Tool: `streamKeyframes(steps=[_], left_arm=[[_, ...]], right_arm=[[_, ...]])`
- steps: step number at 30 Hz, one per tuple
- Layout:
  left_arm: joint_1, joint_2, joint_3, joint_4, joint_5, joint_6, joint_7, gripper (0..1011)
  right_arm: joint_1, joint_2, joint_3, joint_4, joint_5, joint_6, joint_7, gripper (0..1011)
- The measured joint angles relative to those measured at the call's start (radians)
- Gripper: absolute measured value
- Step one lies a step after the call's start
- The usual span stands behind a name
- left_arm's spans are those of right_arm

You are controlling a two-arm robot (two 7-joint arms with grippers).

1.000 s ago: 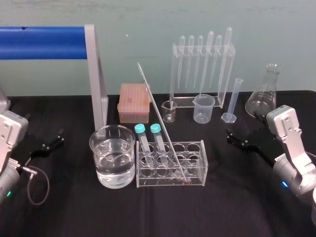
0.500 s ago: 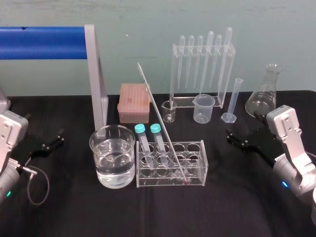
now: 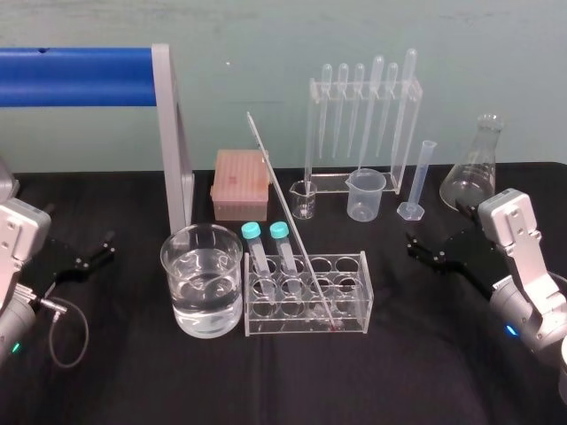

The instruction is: Hold the thermometer with one hand and immerse one end into the beaker, then reinsert it into the test tube rack.

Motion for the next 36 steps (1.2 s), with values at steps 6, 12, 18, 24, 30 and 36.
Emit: streamKeyframes(steps=[6, 12, 18, 24, 30, 36], left_arm=[[0.000, 0.000, 0.000, 0.000, 0.000, 0.000, 0.000, 1008], [0.000, 0.000, 0.000, 0.000, 0.000, 0.000, 0.000, 1008], [0.000, 0.000, 0.000, 0.000, 0.000, 0.000, 0.000, 1008], [0.000, 0.000, 0.000, 0.000, 0.000, 0.000, 0.000, 1008], [0.000, 0.000, 0.000, 0.000, 0.000, 0.000, 0.000, 1008], [0.000, 0.000, 0.000, 0.000, 0.000, 0.000, 0.000, 1008]], right_arm=[[0.003, 0.001, 0.002, 0.001, 0.000, 0.005, 0.013, 1003], [0.026, 0.003, 0.039, -0.023, 0.097, 0.046, 0.136, 1003], [0.074, -0.018, 0.102, -0.100, 0.322, 0.187, 0.340, 1003], [0.111, -0.036, 0.102, -0.157, 0.421, 0.310, 0.440, 1003], [0.156, -0.037, 0.051, -0.181, 0.445, 0.360, 0.501, 1003], [0.238, -0.069, -0.030, -0.138, 0.434, 0.386, 0.536, 1003]])
